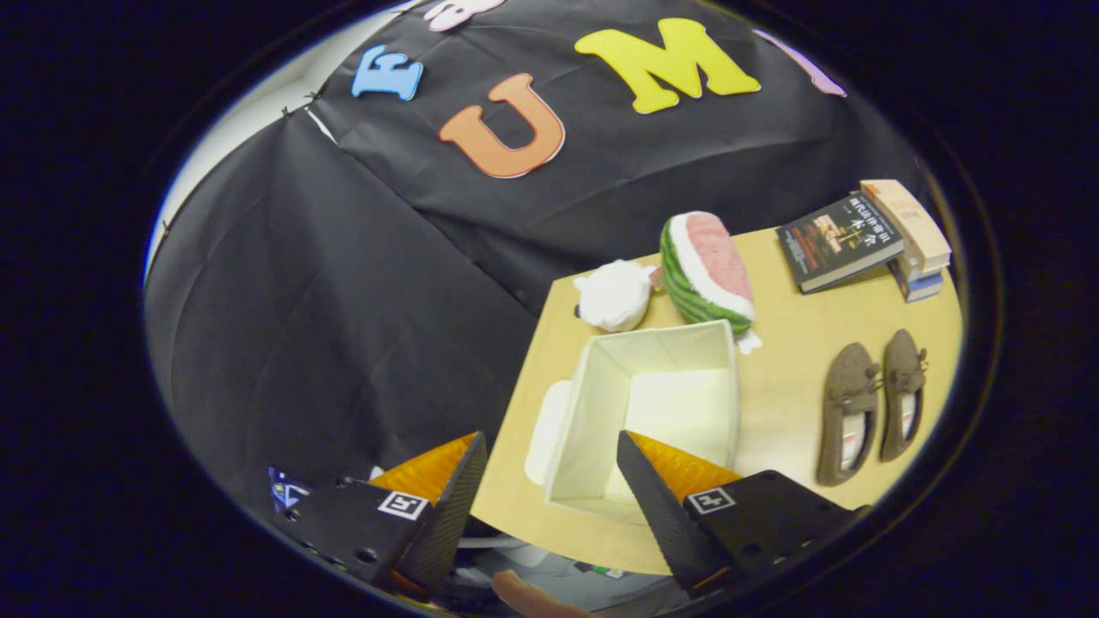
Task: Open the storage box then place both shoes into the box .Put the left shoe in first, then the right shoe, with the right side of both shoes facing outward in a uniform manner.
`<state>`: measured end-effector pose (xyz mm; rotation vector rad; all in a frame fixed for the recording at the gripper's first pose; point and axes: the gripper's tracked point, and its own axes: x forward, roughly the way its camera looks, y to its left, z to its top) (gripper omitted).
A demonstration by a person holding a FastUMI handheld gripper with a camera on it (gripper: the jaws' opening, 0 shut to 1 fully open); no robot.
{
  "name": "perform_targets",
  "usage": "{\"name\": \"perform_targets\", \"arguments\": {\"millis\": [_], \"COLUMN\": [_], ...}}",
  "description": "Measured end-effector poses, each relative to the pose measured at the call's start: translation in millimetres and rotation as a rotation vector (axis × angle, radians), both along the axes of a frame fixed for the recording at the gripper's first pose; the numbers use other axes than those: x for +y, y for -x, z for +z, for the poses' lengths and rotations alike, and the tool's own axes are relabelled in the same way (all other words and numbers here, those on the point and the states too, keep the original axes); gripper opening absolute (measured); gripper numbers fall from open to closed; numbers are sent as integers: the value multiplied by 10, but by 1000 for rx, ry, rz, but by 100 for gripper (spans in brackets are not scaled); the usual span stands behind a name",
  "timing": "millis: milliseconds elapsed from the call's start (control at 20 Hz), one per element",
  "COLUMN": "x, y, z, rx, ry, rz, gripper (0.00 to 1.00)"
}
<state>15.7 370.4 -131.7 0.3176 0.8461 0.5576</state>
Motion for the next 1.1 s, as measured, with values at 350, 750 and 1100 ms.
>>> {"name": "perform_targets", "arguments": {"millis": [350,750,1100], "x": [-1114,-2404,-2938], "y": [-340,-689,-658], "z": [-510,-1275,-2126], "rx": [-37,-40,158], "ry": [250,512,562], "rz": [-83,-220,-308], "gripper": [96,96,95]}}
